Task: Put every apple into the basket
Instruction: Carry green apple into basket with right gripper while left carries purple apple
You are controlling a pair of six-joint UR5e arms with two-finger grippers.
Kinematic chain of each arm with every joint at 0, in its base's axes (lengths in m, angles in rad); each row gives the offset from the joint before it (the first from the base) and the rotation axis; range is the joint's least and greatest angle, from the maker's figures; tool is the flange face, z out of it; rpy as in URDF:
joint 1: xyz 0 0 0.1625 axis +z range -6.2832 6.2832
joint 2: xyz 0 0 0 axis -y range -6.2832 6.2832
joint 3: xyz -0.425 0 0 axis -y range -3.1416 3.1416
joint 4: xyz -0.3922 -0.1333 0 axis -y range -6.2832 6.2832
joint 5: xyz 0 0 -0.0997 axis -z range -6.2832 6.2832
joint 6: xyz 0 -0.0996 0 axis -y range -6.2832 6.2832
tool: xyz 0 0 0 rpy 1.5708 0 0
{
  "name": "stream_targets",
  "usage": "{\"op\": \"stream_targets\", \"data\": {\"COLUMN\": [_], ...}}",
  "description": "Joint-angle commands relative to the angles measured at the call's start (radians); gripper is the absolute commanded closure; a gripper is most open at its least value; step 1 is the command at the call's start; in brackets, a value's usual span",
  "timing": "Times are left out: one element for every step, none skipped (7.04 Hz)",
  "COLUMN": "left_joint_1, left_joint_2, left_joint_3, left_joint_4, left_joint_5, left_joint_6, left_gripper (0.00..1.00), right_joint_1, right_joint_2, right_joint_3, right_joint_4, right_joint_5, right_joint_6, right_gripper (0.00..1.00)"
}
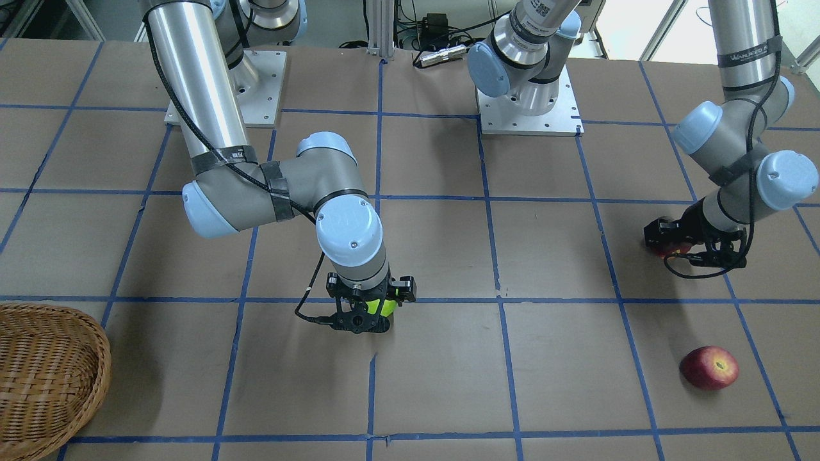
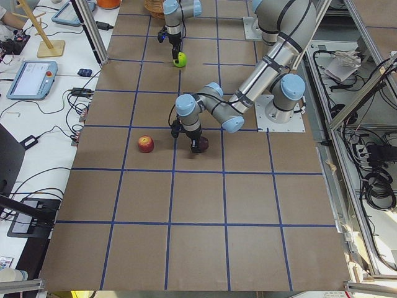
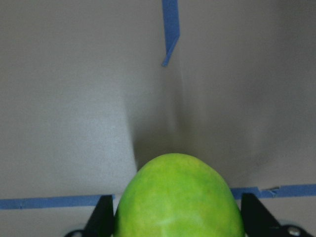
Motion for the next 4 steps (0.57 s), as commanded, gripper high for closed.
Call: {"op": "stream_targets", "data": {"left_joint_1": [-0.149, -0.238, -0.341, -0.468], "left_joint_2": [0.036, 0.061, 0.084, 0.088], "left_joint_3": [0.124, 0.176, 0.196, 0.2], "left_joint_4": [-0.185, -0.249, -0.282, -0.282], "left_joint_5": [-0.03, -0.044, -0.074, -0.087], "left_joint_6": [-0.26, -0.417, -0.634, -0.844], "left_gripper": [0.69, 0.69, 0.69, 0.69], "right_joint_1": [-0.01, -0.038, -0.122, -0.246], "right_joint_2": [-0.008, -0.04, -0.092, -0.127], "right_joint_3": [-0.026, -0.053, -0.109, -0.175], "right_joint_4": [0.006, 0.034, 0.174, 0.319], "right_joint_5": [-0.005, -0.02, -0.061, -0.074], "right_joint_6": [-0.005, -0.008, -0.015, -0.135], "right_gripper": [1.0, 1.0, 1.0, 1.0]}}
